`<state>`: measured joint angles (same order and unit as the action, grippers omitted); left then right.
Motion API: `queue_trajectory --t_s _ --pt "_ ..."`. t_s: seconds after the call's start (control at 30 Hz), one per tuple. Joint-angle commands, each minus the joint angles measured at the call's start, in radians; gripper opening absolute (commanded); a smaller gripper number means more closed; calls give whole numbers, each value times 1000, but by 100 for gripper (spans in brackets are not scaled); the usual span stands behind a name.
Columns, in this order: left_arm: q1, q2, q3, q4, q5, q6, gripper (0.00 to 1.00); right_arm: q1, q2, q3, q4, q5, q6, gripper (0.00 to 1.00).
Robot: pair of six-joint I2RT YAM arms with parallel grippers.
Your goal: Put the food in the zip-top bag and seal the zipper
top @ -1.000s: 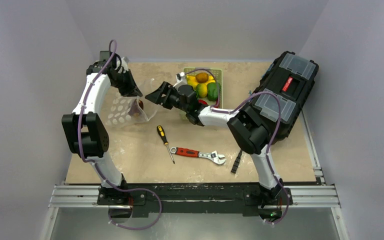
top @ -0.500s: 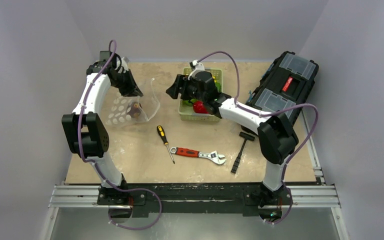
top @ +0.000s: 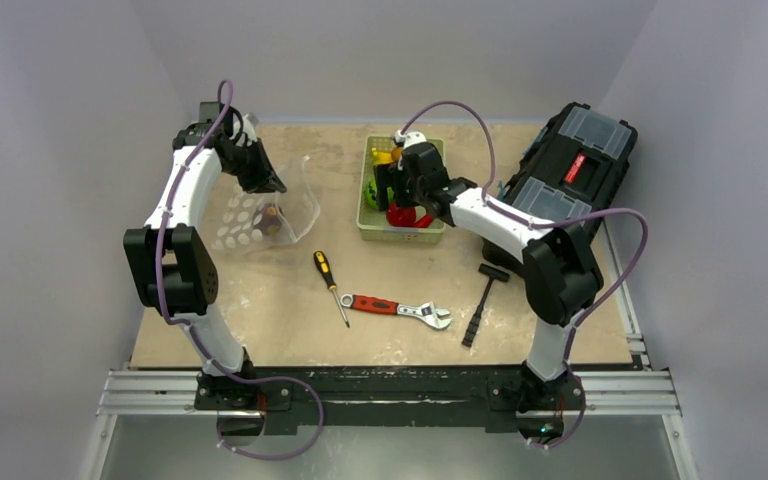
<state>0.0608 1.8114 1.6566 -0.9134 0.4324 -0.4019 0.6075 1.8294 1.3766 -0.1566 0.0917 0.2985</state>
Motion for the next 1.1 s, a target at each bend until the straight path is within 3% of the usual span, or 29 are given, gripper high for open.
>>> queue_trajectory --t_s 0.0,0.37,0.7,1.07 --pt "6 -44 0 22 19 -6 0 -2 58 120 -37 38 -112 91" --pt "5 -35 2 23 23 -5 0 -2 237 304 -77 51 -226 90" --pt "5 -37 3 21 26 -6 0 0 287 329 -57 32 -228 78" --pt "7 -36 4 21 28 -5 0 -1 324 341 -25 -81 -214 82"
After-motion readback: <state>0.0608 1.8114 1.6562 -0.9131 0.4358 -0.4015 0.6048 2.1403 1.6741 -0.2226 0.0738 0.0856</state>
